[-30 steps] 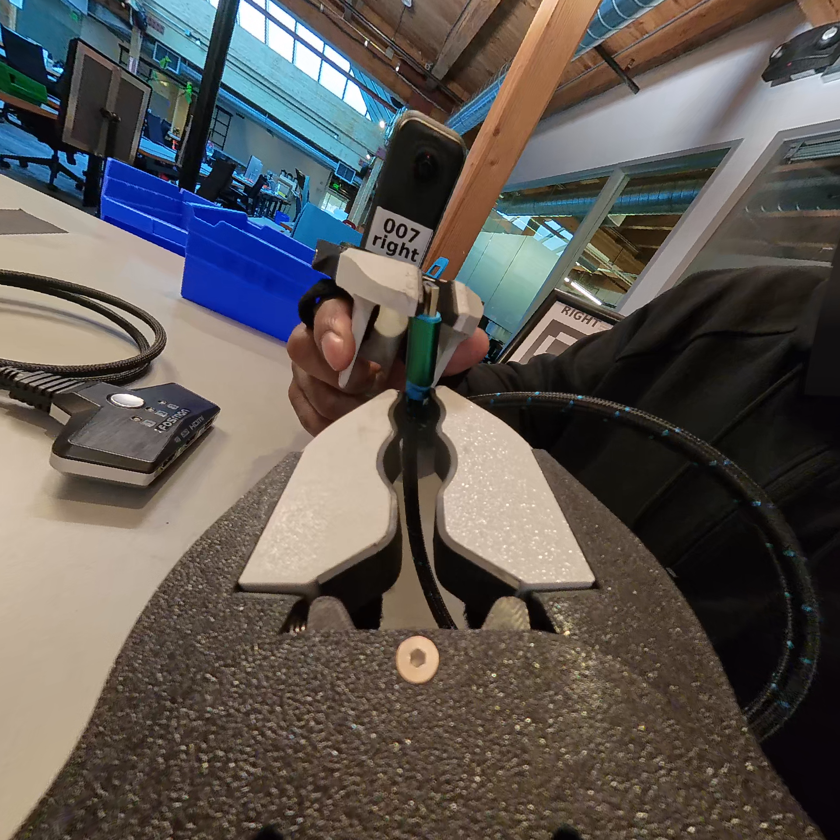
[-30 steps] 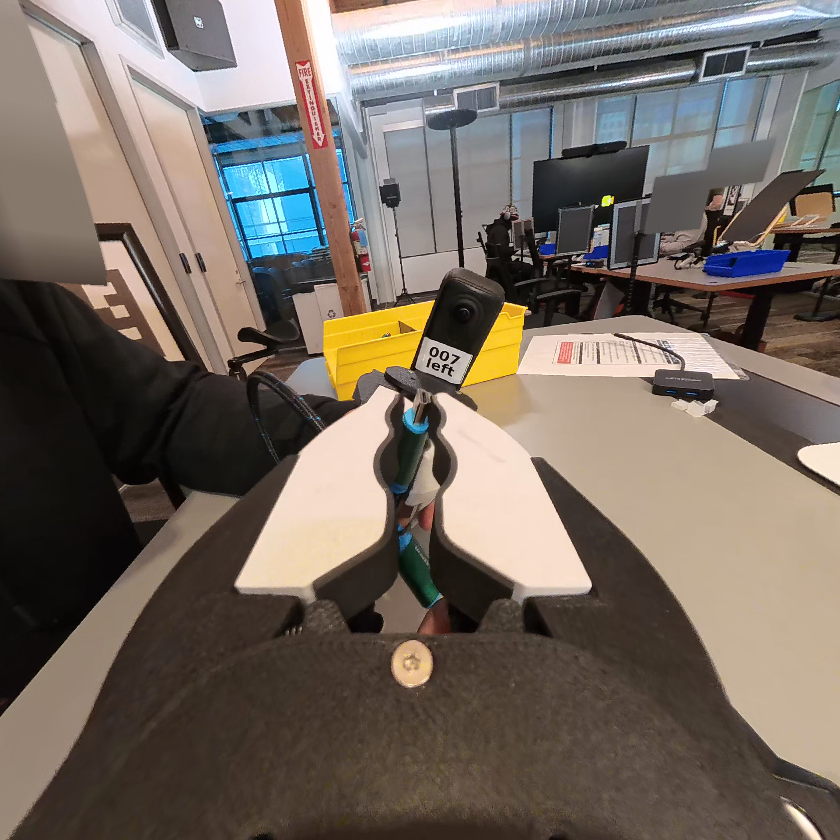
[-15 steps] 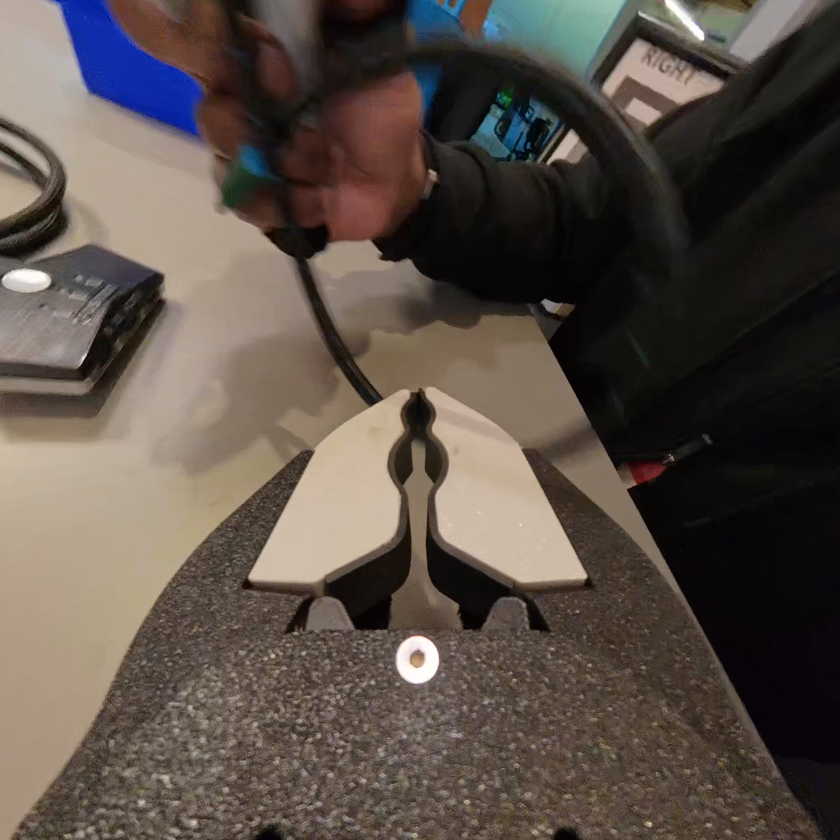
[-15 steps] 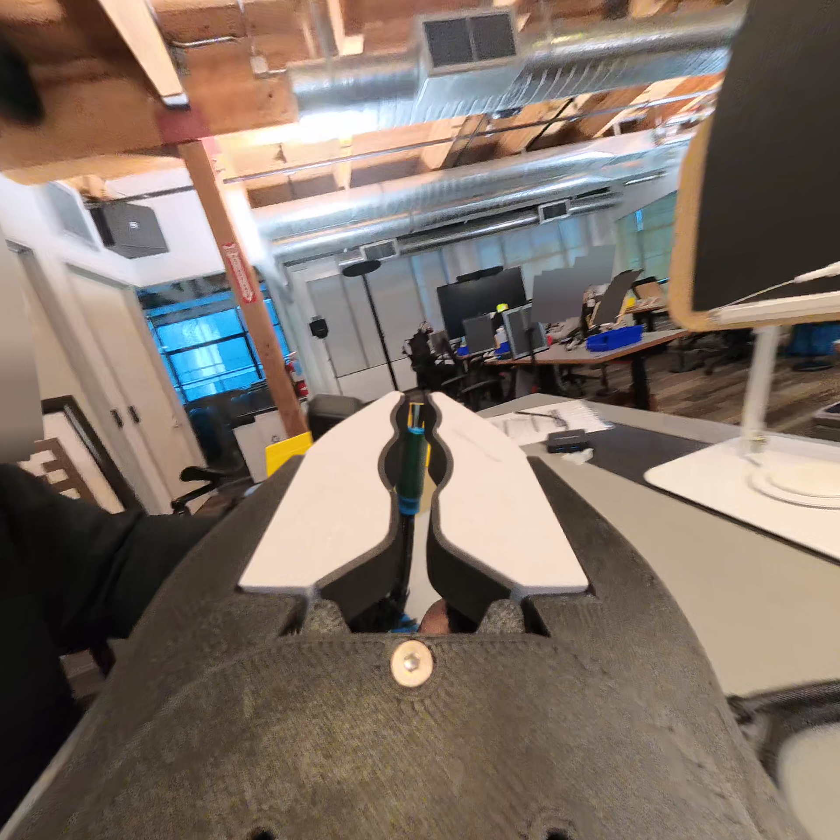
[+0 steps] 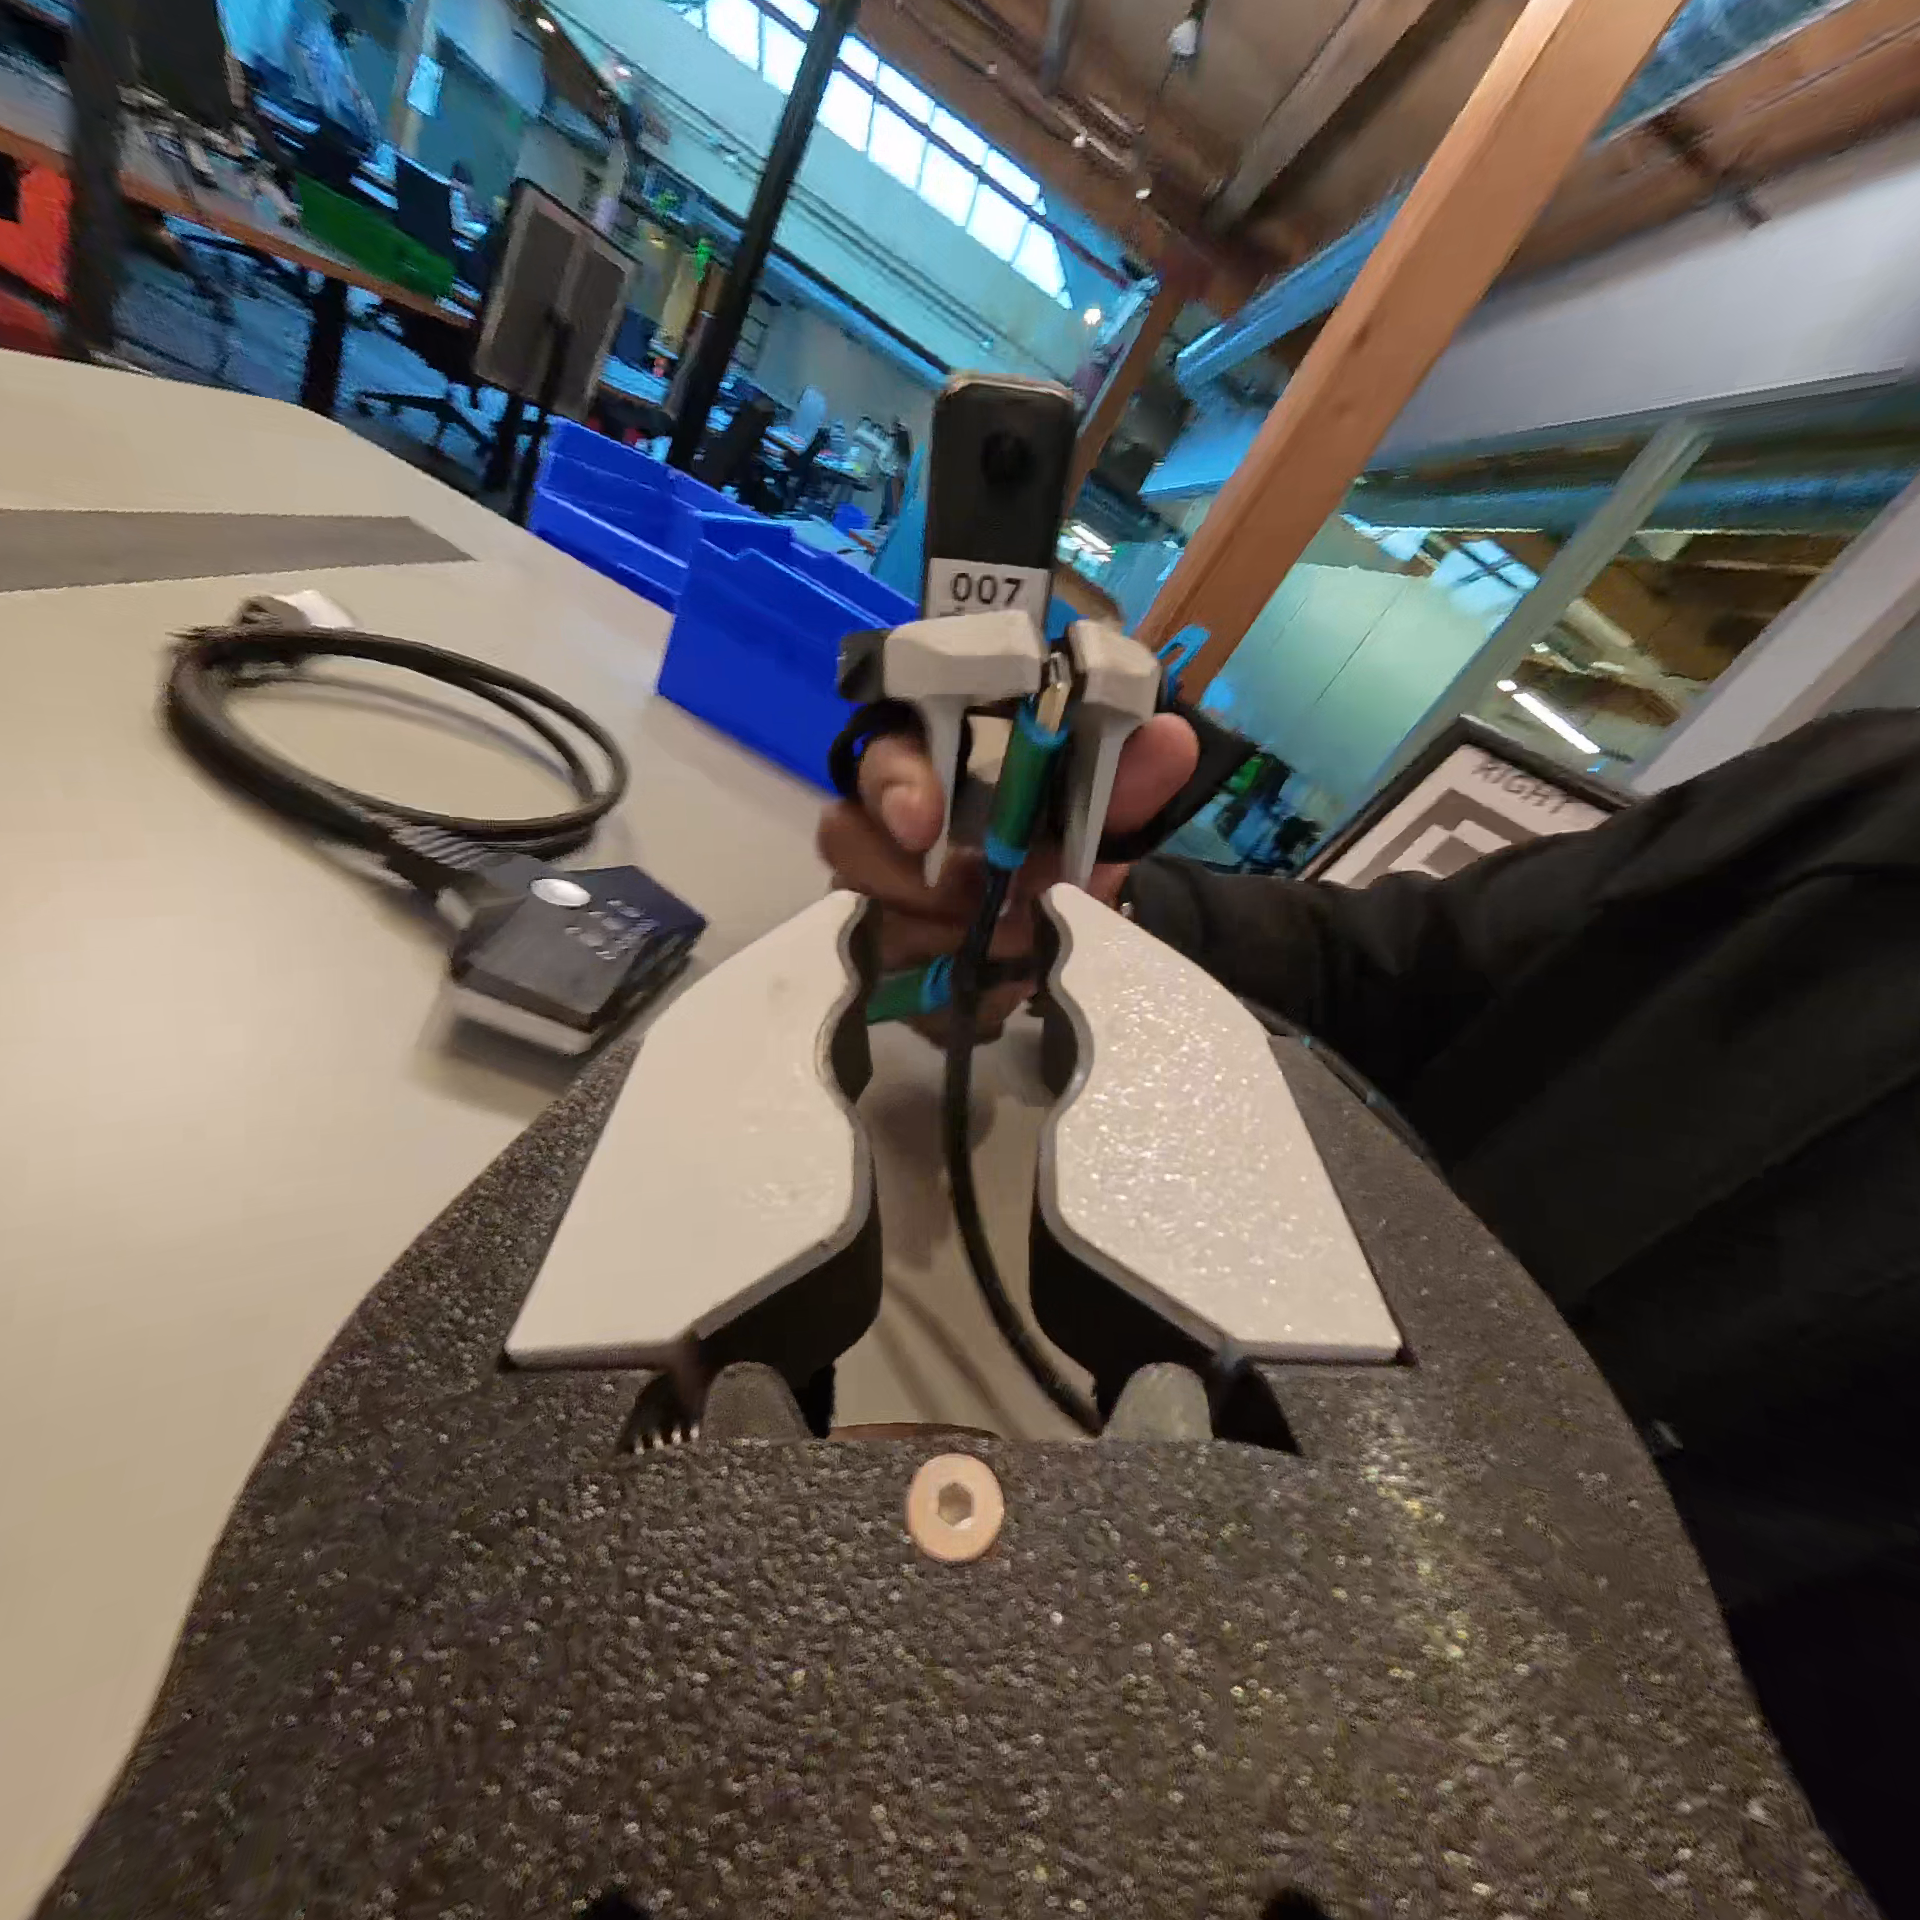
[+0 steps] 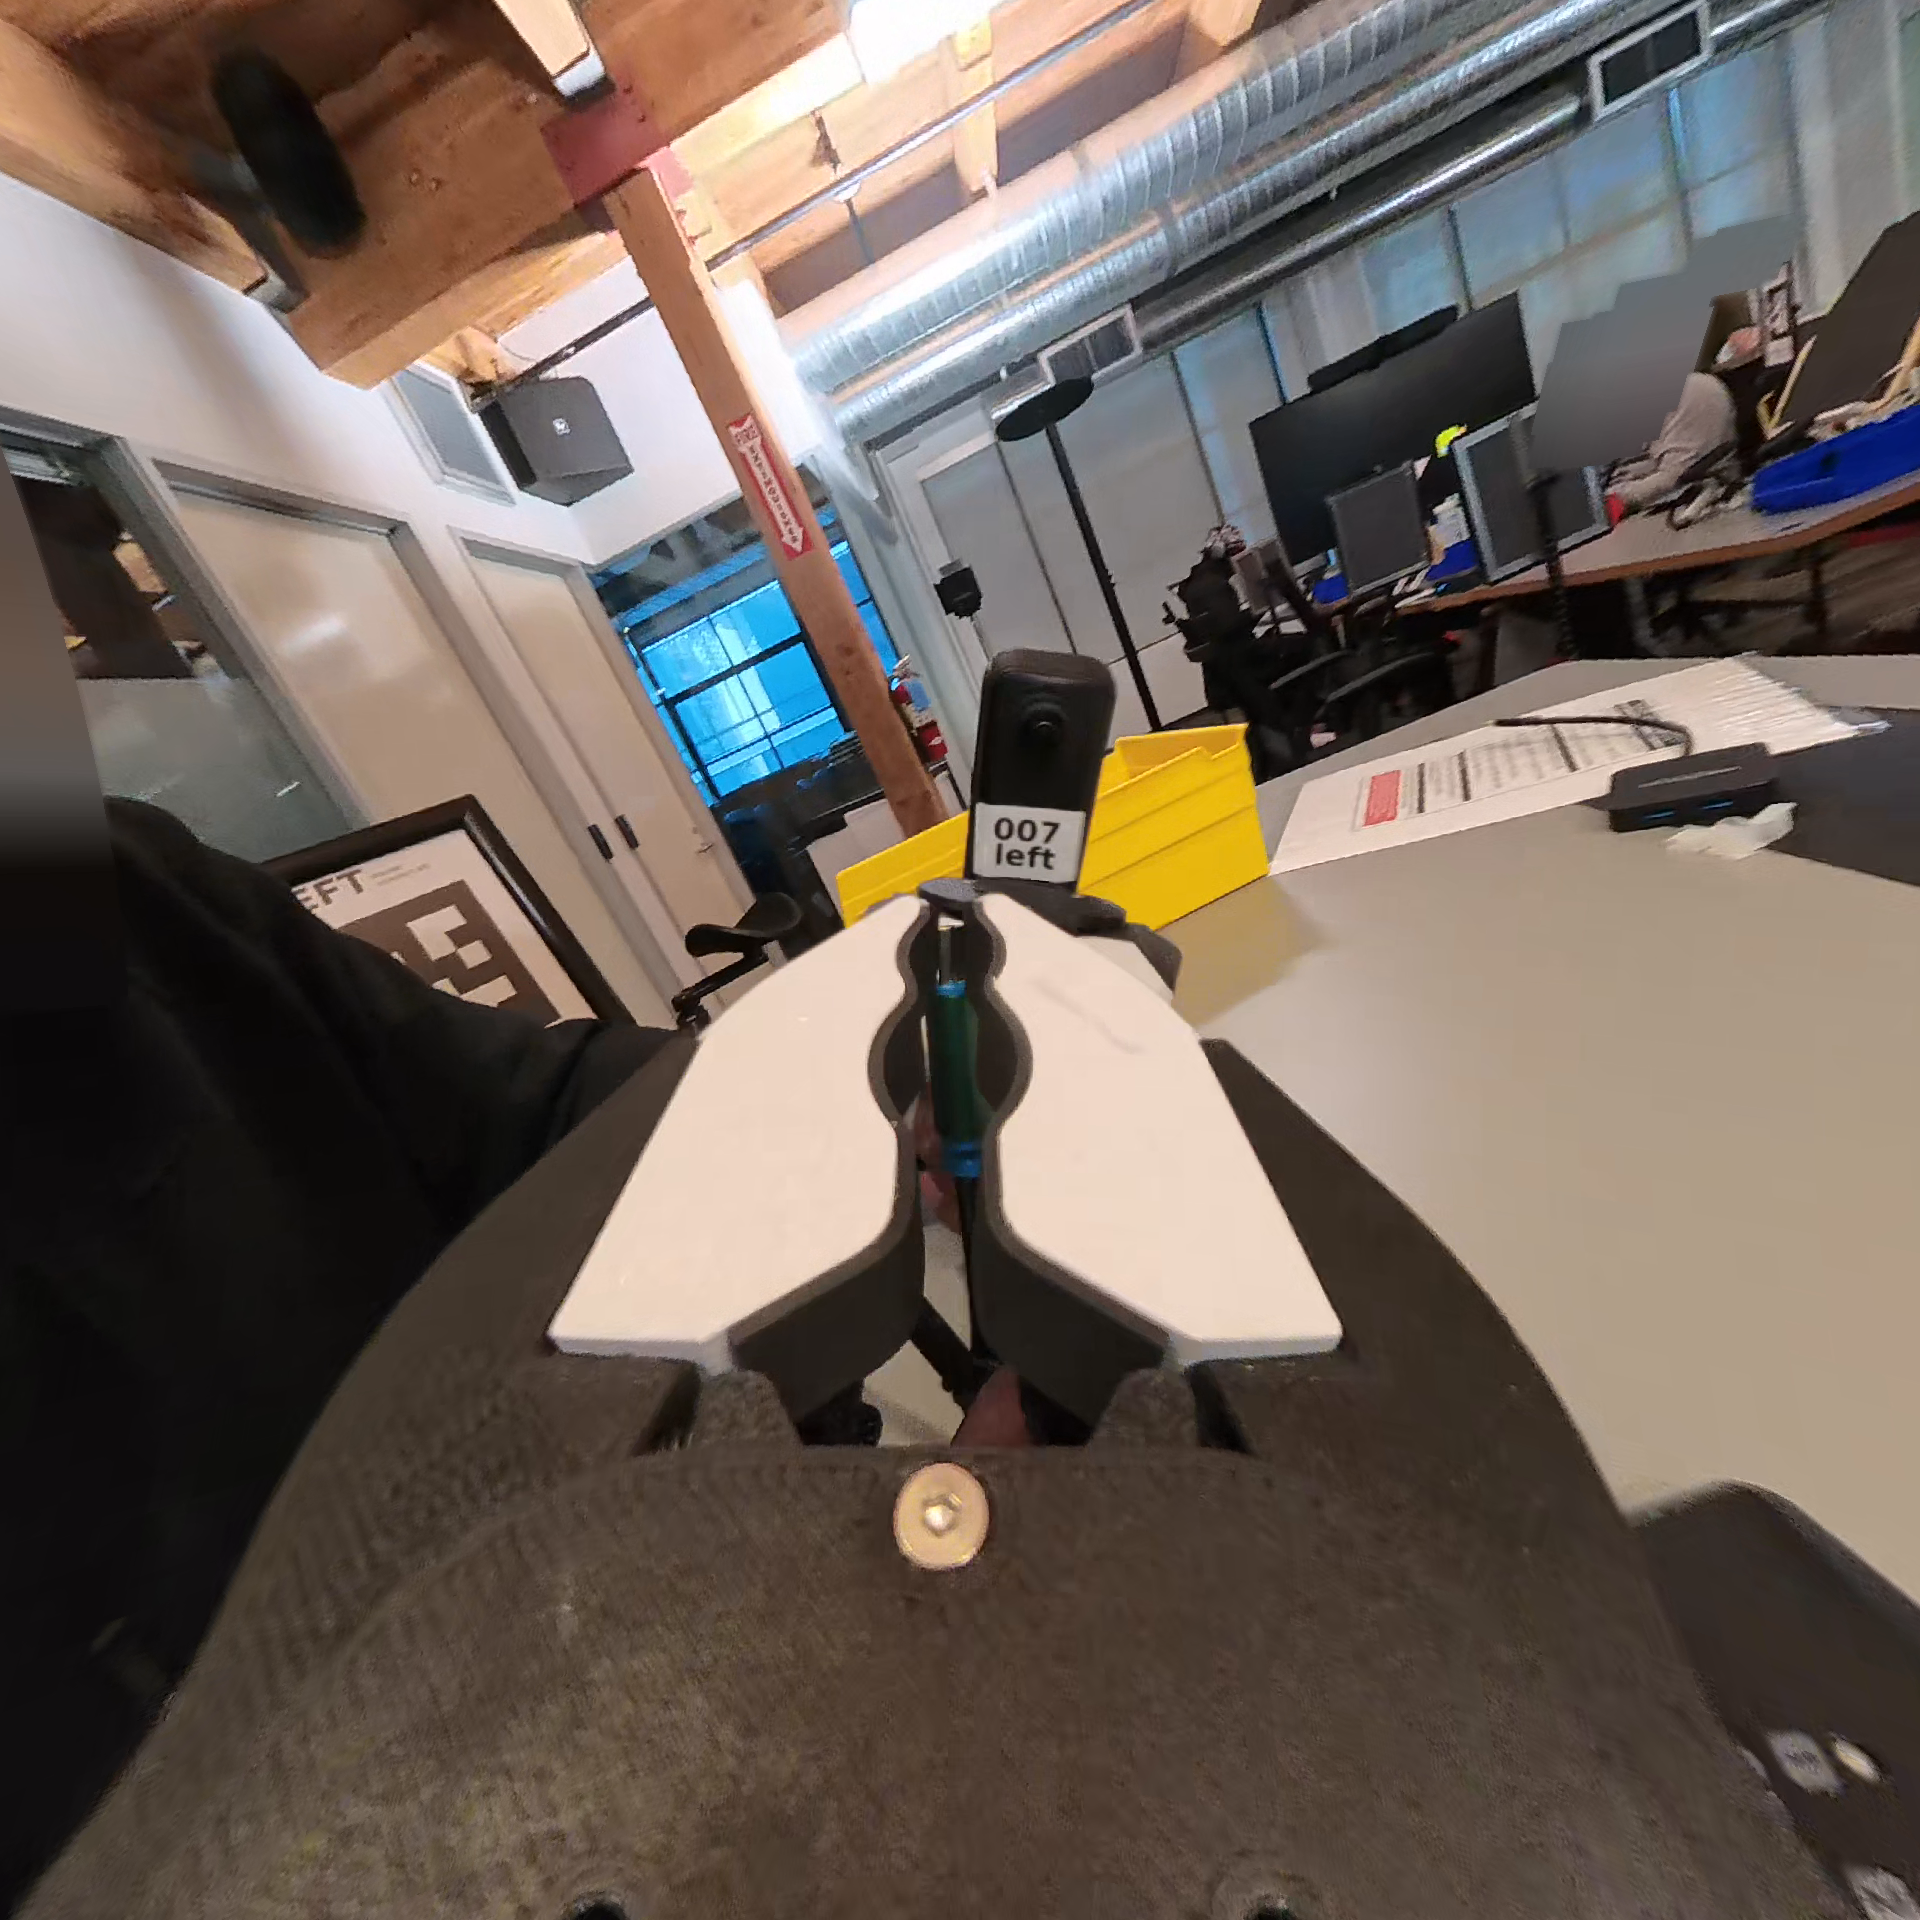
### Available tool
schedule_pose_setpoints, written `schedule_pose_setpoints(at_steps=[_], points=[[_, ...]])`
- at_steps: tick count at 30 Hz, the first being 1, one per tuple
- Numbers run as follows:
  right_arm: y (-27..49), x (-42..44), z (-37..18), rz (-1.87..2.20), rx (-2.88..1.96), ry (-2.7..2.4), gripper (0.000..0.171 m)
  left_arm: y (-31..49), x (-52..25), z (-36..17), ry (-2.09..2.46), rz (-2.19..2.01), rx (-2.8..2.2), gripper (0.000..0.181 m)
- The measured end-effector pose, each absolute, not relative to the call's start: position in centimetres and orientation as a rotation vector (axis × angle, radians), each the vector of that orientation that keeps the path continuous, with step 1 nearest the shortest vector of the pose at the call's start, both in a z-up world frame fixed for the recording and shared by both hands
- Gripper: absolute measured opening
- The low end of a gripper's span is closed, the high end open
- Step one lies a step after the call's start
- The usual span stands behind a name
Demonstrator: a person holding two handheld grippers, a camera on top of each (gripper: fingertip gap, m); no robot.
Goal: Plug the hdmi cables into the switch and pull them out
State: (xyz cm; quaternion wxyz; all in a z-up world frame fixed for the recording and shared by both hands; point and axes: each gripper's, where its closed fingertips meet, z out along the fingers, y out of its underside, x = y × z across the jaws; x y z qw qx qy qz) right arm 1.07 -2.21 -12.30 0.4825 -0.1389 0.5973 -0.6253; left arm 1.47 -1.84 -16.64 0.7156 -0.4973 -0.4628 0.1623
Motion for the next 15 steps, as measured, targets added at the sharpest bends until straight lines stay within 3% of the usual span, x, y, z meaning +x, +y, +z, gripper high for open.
schedule_pose_setpoints(at_steps=[5,11,15], points=[[-1.9,2.9,-12.1,-1.512,-0.375,1.422,0.005,2.3,0.7,-18.7,-1.011,0.197,-1.196,0.036],[-2.0,2.8,-11.8,-1.558,-0.36,1.437,0.005,4.4,0.6,-18.1,-0.998,0.044,-1.095,0.012],[-2.2,2.1,-11.6,-1.638,-0.34,1.49,0.004,4.0,0.8,-18.3,-1.024,0.038,-1.102,0.011]])
